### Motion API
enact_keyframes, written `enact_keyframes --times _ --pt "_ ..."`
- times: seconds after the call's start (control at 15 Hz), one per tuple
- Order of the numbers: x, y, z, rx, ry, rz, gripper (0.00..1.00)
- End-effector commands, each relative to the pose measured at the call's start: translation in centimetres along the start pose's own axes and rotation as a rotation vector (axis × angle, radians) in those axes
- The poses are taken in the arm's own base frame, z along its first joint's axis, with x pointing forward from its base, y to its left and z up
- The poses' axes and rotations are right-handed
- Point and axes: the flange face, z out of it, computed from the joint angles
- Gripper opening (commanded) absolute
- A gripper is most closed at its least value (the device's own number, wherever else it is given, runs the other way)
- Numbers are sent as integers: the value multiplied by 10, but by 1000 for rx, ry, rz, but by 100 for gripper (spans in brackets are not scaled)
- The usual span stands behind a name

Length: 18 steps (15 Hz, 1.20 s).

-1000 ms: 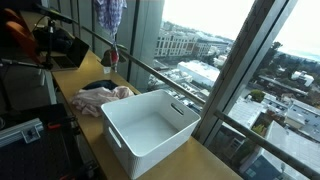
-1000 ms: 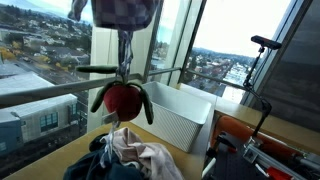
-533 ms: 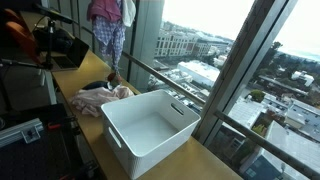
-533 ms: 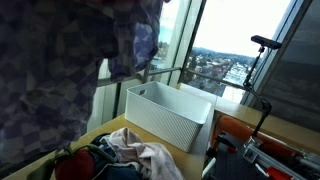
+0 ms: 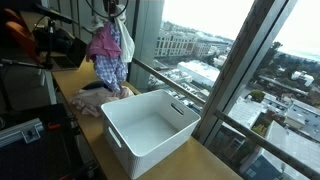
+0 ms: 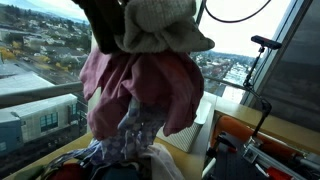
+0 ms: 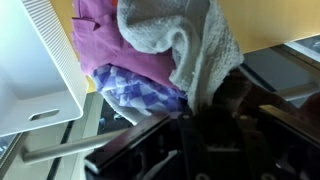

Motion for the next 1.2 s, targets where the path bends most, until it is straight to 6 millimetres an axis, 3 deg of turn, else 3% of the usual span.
enact_keyframes --times 0.0,0.27,0.53,0.67,0.93,1.13 --pt "-50 20 38 39 -53 21 2" --pt "-87 37 103 28 -91 19 2" --pt "-97 50 146 25 -81 22 2" --pt "-89 49 156 31 -62 21 2" --pt "-53 50 167 19 -15 0 2" --pt "-34 53 188 -9 -10 -21 2"
